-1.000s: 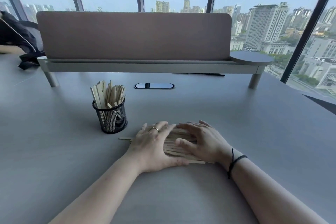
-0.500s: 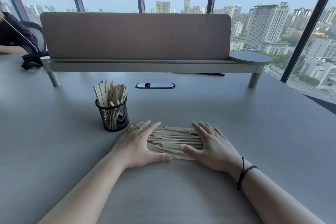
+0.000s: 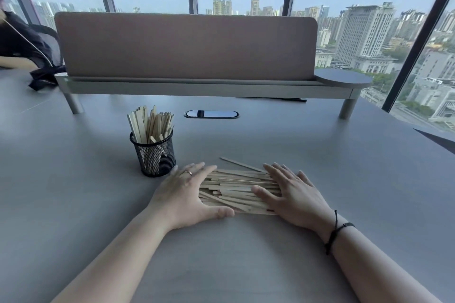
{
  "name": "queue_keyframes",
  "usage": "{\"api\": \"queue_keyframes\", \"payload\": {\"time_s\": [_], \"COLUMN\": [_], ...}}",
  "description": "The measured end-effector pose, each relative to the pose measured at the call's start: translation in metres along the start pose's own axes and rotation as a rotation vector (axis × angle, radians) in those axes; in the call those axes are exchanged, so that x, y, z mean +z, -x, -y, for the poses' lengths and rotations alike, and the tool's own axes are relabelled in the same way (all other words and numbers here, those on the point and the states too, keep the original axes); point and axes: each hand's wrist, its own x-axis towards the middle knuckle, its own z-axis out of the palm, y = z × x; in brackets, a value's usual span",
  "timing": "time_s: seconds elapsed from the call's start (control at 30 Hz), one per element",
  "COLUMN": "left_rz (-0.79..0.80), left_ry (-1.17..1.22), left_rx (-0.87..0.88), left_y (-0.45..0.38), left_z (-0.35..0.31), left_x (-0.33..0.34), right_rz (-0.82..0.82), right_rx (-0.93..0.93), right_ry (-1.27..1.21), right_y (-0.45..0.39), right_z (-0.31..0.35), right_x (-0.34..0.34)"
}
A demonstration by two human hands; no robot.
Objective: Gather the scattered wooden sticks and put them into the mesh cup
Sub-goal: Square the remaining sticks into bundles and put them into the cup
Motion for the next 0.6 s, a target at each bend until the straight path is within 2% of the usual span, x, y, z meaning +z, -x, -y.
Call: {"api": "queue_keyframes", "payload": {"time_s": [0.1,0.33,0.6], "left_rz": [0.029,0.199,0.174], "left_ry": [0.036,-0.069,0.010], "left_rx": [-0.054,-0.048,0.015], "left_y": [0.002,0.002,-0.001], "left_z": [0.010,0.007,-0.017], "left_x": [-0.002,0.001,0.009], "right_rz": [0.098,0.081,0.103], "right_rx": [0.035,0.140,0.052], "right_ry": [0.062,0.080,0.011], "right_y": [0.000,-0.006,-0.007], "right_z": [-0.002,-0.005,0.002], "right_x": [0.000,0.001,0.000]}}
